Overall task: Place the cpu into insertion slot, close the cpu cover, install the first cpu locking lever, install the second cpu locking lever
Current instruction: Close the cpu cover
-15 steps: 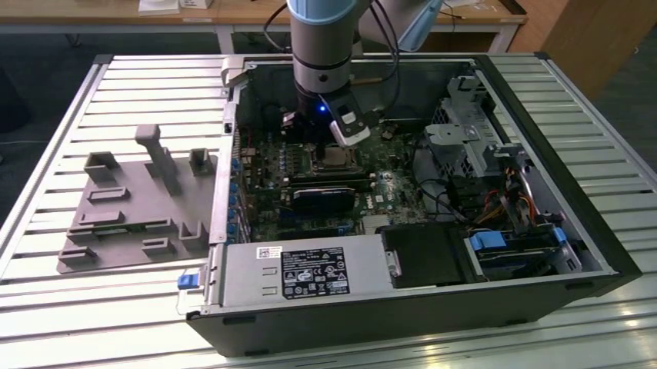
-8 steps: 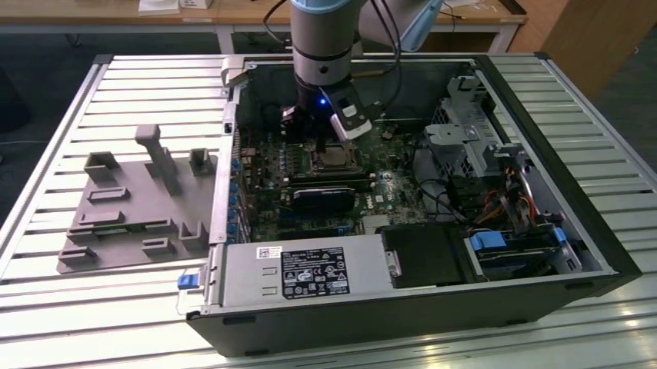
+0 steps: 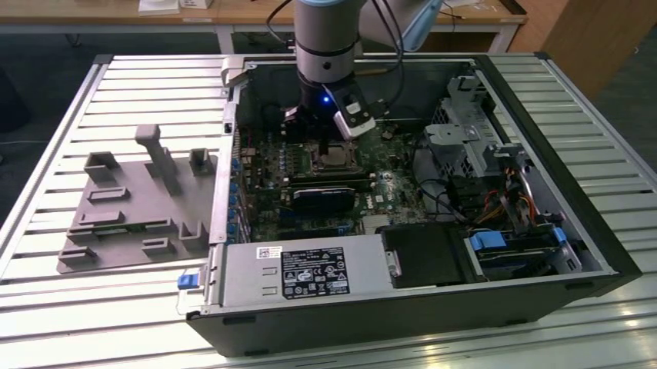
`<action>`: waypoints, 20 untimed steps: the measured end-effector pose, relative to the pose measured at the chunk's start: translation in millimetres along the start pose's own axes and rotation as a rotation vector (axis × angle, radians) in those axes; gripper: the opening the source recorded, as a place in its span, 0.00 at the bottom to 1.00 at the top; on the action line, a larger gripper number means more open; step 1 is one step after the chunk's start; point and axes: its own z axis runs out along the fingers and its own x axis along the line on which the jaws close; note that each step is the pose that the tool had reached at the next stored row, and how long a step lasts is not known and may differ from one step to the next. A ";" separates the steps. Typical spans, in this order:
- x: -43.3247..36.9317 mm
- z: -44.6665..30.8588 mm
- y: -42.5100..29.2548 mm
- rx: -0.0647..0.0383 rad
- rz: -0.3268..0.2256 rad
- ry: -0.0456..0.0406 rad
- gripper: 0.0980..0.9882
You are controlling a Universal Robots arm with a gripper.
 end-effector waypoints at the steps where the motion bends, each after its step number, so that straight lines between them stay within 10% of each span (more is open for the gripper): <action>1: -3.3 0.1 0.0 0.000 0.000 0.0008 0.00; 6: -16.2 0.5 0.2 0.004 0.001 0.0069 0.00; 20: -17.2 -17.4 2.0 0.010 0.001 0.0073 0.00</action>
